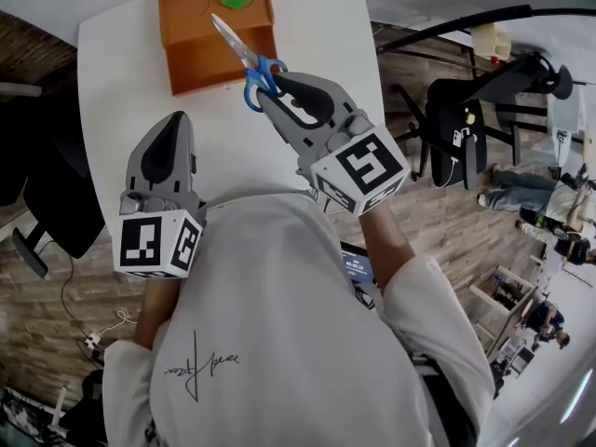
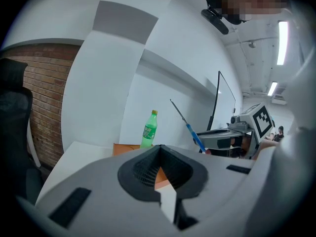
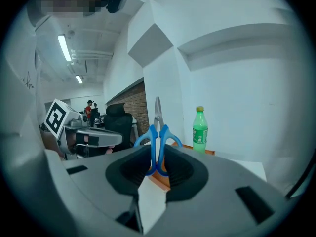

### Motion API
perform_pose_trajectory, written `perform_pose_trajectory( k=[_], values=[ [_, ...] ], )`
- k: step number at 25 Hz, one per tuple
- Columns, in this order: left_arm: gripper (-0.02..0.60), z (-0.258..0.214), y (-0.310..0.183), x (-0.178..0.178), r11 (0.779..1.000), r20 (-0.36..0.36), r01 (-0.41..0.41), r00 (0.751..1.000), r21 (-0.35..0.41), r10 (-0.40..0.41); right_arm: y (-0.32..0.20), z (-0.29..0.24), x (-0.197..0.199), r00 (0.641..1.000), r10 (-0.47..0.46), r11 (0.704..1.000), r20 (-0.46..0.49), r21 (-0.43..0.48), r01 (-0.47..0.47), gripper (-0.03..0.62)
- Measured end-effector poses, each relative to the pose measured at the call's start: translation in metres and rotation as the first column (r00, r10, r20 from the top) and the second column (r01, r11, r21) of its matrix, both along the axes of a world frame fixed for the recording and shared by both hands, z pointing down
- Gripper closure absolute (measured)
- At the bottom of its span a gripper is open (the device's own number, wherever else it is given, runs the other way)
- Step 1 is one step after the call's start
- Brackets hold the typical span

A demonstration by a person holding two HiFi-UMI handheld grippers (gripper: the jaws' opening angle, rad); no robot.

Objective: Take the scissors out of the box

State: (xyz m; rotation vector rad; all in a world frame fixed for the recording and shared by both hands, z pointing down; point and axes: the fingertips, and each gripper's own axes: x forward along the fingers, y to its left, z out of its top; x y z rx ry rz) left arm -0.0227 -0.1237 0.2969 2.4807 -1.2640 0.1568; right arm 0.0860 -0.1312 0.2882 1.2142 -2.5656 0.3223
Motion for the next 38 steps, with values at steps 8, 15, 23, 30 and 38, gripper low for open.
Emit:
perform_pose_trajectory(
  k=[8,15,23,30,38],
  values=[
    [0.584,-0.006,0.000,-0.004,1.000,-0.002,-0.011,1.000,0.013,0.011,-0.001,-0.014,0.000,0.999,0.008,1.000,0.039,0.015,-0.009,0.500],
    [0.584,-0.010,-0.003,-0.003,1.000,-0.008,-0.013,1.000,0.018,0.013,-0.003,-0.018,-0.001,0.999,0.004,1.000,0.050,0.006,-0.004,0.500],
    [0.584,-0.012,-0.003,-0.010,1.000,-0.014,-0.003,1.000,0.027,0.004,-0.003,-0.016,-0.009,0.999,-0.012,1.000,0.052,-0.003,0.012,0.500],
    [0.584,-0.012,-0.004,-0.012,1.000,-0.018,0.007,1.000,0.029,-0.006,-0.006,-0.009,-0.008,0.999,-0.021,1.000,0.047,-0.022,0.022,0.500],
    [0.584,-0.014,-0.005,-0.012,0.999,-0.029,0.015,0.999,0.033,-0.014,-0.003,-0.004,-0.006,0.999,-0.037,0.998,0.036,-0.041,0.039,0.500]
  ],
)
